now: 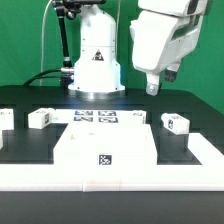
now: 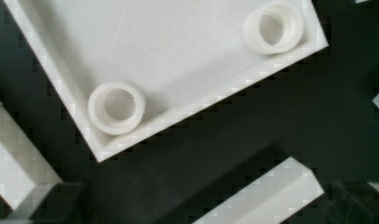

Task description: Assemble one leg

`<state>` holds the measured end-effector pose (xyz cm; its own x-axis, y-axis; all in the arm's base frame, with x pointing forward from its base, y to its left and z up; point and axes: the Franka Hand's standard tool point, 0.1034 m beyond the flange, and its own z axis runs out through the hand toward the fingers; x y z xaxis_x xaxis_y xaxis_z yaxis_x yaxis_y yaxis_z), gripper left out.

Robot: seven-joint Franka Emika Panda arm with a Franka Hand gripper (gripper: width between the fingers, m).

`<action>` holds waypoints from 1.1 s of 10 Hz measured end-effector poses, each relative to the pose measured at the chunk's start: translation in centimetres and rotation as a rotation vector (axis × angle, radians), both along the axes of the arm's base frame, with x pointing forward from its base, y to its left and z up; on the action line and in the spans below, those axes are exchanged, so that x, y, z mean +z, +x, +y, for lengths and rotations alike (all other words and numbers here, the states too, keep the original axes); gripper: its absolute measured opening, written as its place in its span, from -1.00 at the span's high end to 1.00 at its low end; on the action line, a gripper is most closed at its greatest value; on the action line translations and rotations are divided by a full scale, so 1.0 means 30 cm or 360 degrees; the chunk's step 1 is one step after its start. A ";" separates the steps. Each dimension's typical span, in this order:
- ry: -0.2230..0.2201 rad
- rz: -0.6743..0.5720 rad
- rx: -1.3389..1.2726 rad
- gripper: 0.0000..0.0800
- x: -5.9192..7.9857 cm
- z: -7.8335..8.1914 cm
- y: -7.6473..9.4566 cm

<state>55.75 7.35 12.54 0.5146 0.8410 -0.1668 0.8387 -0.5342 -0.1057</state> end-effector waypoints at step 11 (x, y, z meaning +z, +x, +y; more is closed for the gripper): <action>0.0143 -0.0270 0.0567 -0.62 -0.089 -0.086 -0.094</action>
Offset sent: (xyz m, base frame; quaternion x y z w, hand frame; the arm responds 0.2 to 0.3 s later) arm 0.0000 0.0000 0.0000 0.0000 0.0000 0.0000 1.0000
